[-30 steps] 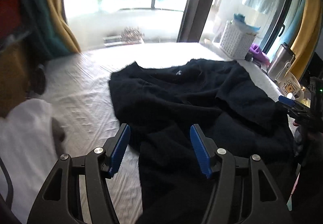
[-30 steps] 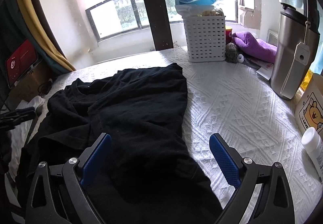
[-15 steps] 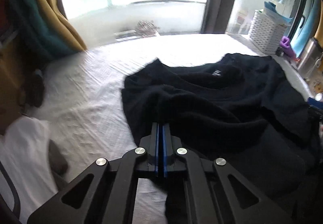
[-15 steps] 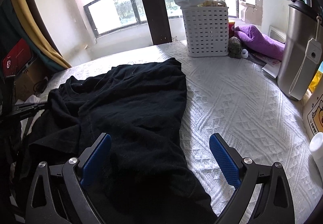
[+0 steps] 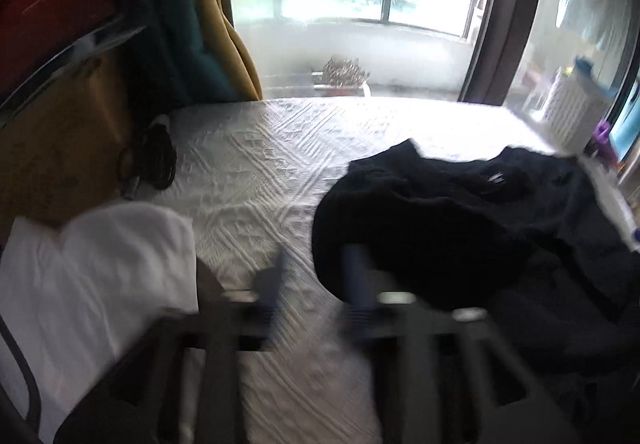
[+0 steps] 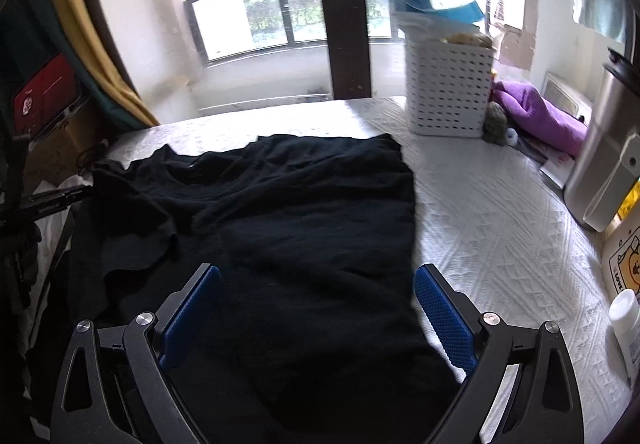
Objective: Fold small clothes
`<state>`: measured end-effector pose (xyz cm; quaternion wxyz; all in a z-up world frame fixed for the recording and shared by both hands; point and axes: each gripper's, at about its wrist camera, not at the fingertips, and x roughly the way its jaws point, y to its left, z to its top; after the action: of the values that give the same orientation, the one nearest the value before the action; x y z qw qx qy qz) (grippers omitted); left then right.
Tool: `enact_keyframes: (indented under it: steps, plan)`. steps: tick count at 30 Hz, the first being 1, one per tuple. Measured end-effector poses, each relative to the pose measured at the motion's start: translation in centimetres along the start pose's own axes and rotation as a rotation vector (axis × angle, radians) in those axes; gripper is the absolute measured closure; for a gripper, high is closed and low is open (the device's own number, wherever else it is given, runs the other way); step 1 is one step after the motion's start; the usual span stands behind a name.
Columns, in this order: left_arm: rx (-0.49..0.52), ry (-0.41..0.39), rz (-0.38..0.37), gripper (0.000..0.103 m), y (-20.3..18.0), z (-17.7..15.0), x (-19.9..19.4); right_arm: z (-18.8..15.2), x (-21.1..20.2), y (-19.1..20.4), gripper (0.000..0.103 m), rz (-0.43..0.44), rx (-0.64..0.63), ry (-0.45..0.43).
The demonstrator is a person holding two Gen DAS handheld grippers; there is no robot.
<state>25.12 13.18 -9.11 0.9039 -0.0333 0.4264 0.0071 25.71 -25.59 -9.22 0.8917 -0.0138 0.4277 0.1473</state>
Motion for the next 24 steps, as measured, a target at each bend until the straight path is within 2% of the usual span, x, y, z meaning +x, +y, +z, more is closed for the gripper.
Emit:
enact_keyframes:
  steps: [2,6,10,13,14,15,18,24]
  plan:
    - [-0.018,-0.033,-0.04,0.04,-0.7,-0.9,-2.0,-0.1,-0.1,0.9,0.005,0.0,-0.012,0.004]
    - [0.004,-0.028,-0.093,0.04,-2.8,-3.0,-3.9,-0.3,-0.5,2.2,0.005,0.0,-0.032,0.007]
    - [-0.074,-0.029,-0.173,0.04,-2.5,-5.9,-4.6,-0.6,-1.2,3.3,0.005,-0.001,-0.053,0.005]
    - [-0.055,-0.018,-0.148,0.041,-2.6,-7.0,-4.1,-1.0,-1.5,3.8,0.005,-0.008,-0.065,0.012]
    - [-0.048,-0.004,-0.131,0.047,-2.5,-7.3,-3.8,-1.1,-1.6,3.9,0.005,-0.01,-0.067,0.013]
    - [-0.043,0.01,-0.119,0.061,-2.5,-7.5,-3.4,-1.3,-1.7,4.0,0.005,-0.011,-0.069,0.013]
    - [-0.025,0.04,-0.076,0.074,-2.5,-8.5,-2.3,-1.6,-2.2,4.1,0.005,-0.013,-0.068,0.01]
    - [-0.033,0.002,-0.035,0.075,-2.1,-9.0,-2.8,-2.3,-2.8,3.8,0.005,-0.03,-0.059,0.009]
